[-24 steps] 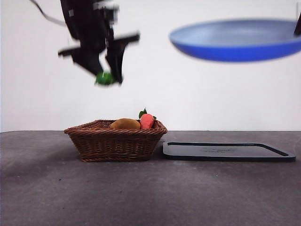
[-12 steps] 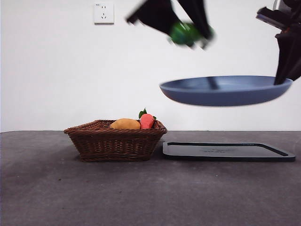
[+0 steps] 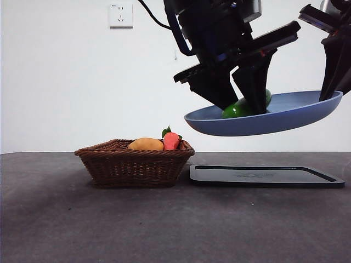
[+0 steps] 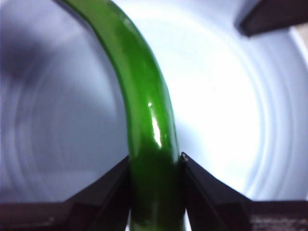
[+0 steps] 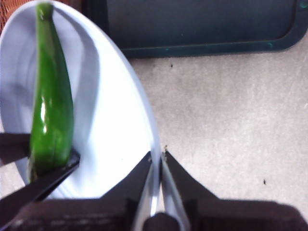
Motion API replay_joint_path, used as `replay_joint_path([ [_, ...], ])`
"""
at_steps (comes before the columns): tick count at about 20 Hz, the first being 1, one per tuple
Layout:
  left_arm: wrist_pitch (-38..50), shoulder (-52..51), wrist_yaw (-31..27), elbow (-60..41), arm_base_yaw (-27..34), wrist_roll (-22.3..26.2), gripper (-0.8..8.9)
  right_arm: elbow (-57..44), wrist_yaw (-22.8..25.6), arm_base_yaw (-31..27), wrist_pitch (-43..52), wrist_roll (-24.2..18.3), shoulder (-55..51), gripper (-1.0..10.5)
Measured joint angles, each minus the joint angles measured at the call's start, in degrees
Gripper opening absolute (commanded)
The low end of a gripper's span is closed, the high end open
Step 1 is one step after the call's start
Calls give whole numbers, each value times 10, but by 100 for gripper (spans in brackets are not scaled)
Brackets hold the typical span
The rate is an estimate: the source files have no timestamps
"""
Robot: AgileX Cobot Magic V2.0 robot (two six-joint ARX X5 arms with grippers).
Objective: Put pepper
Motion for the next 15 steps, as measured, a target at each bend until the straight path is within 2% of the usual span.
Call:
replay_joint_path([
  [4, -4, 0, -1, 0, -9, 0, 260, 0, 2, 0, 1, 0, 0, 5],
  [10, -17, -10, -1, 0, -10, 0, 263, 0, 2, 0, -2, 0, 0, 5],
  [15, -17, -81, -2, 0, -10, 0, 263, 0, -3, 0, -3, 4, 0, 5],
])
